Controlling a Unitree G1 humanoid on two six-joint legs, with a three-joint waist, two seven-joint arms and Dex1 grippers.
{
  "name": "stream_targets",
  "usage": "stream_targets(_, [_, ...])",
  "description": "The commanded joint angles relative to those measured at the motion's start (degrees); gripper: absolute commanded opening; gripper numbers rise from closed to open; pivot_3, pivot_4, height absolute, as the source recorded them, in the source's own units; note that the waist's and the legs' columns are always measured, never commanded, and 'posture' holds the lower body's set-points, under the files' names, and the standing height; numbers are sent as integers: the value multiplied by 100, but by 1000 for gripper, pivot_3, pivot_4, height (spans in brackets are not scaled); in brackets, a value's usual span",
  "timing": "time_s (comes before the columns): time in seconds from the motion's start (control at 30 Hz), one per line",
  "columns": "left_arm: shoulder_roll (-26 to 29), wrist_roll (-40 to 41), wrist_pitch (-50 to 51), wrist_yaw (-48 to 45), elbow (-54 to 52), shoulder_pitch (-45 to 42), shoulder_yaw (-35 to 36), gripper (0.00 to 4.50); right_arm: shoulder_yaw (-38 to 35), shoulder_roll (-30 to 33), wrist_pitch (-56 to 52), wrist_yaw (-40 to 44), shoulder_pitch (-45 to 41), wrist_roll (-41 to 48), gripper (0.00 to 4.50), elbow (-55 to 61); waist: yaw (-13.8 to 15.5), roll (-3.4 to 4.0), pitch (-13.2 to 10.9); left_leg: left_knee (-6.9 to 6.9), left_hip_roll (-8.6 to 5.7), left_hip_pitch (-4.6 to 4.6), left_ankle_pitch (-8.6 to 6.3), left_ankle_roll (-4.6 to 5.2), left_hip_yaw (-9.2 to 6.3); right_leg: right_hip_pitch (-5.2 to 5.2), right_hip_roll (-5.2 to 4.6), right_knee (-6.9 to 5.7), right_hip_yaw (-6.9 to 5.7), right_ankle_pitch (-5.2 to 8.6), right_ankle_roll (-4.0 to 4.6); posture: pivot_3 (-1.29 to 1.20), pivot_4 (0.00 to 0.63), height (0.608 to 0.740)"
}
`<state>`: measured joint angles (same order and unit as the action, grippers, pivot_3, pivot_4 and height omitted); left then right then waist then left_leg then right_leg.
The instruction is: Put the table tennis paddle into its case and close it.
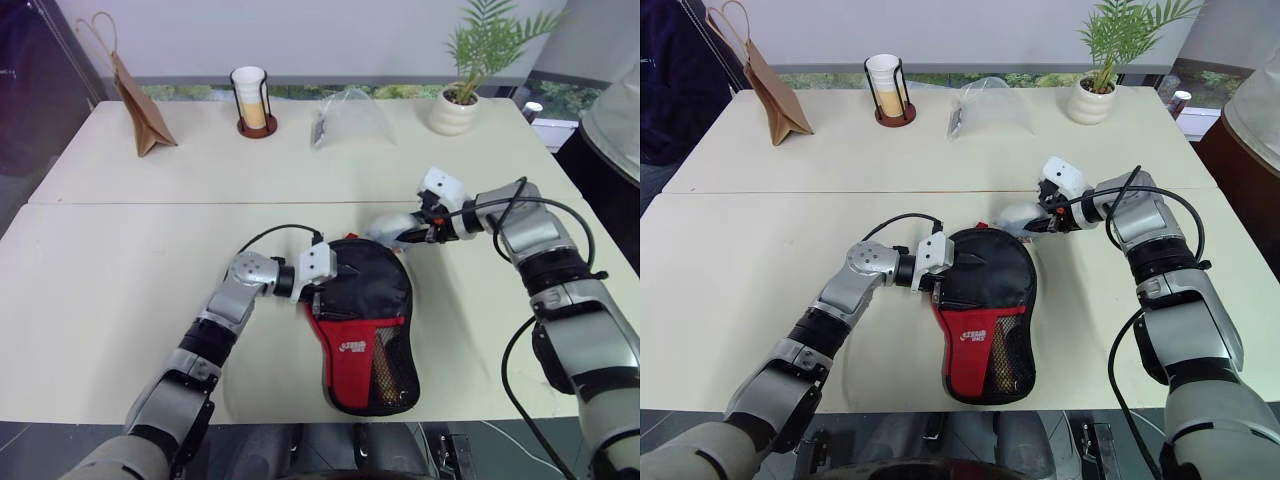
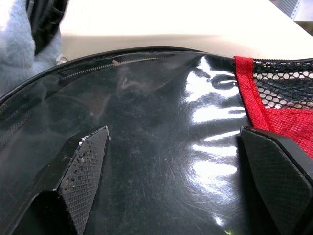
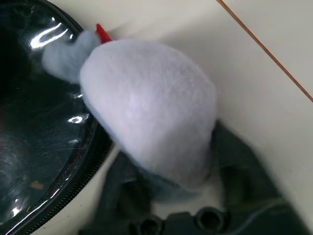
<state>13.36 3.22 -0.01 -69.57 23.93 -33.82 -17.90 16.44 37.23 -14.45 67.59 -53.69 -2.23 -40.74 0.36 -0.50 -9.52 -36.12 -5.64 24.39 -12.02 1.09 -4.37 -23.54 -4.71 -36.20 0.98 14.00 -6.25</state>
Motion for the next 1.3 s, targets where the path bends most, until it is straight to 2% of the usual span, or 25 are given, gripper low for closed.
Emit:
stream_targets(0.03, [18, -141, 112, 19, 152, 103, -236, 4489, -223, 180, -136, 24, 31, 30, 14, 447, 6, 1, 0, 0, 0, 0, 0, 0, 0, 0, 0, 0, 0, 0, 0, 0, 150, 734])
stream_targets(0.2, [31, -166, 164, -1, 223, 70, -284, 4489, -489, 509, -454, -265, 655, 60, 14, 1451, 34, 3, 2, 1, -1, 0, -2, -3, -1, 0, -1, 1, -1, 0, 0, 0, 150, 734])
stream_targets(0.37, [42, -200, 187, -7, 326, 53, -333, 4489, -994, 1017, -1031, -491, 1844, 253, 14, 3121, 45, 15, 9, 2, -1, 1, -2, -2, -3, 4, -3, 2, -1, 1, 1, 0, 150, 734])
stream_targets(0.53, [41, -221, 182, -4, 415, 35, -365, 4489, -1512, 1251, -1886, -723, 2816, 596, 14, 4589, 42, 30, 18, -1, -1, -3, -2, 0, -3, 10, -5, 4, -2, 1, 0, 0, 150, 734])
stream_targets(0.77, [22, -227, 190, 23, 473, 21, -383, 4489, -2171, 1348, -3069, -1069, 3803, 1120, 14, 6145, 66, 30, 19, -1, -1, -1, 0, 5, -9, 16, -8, 11, -8, 3, 1, 0, 150, 734])
stream_targets(0.93, [26, -234, 149, 45, 533, 2, -370, 4489, -2526, 1398, -3827, -1288, 4263, 1522, 14, 6852, 57, 29, 20, -2, -1, -2, 0, 9, -9, 20, -9, 13, -9, 3, 0, 0, 150, 734])
stream_targets(1.3, [62, -255, 120, 73, 522, 57, -389, 4489, -3426, 1044, -5416, -2019, 5491, 2414, 14, 8448, 55, 28, 29, -3, 0, -3, 0, 11, -11, 25, -11, 16, -12, 8, 3, 0, 150, 734])
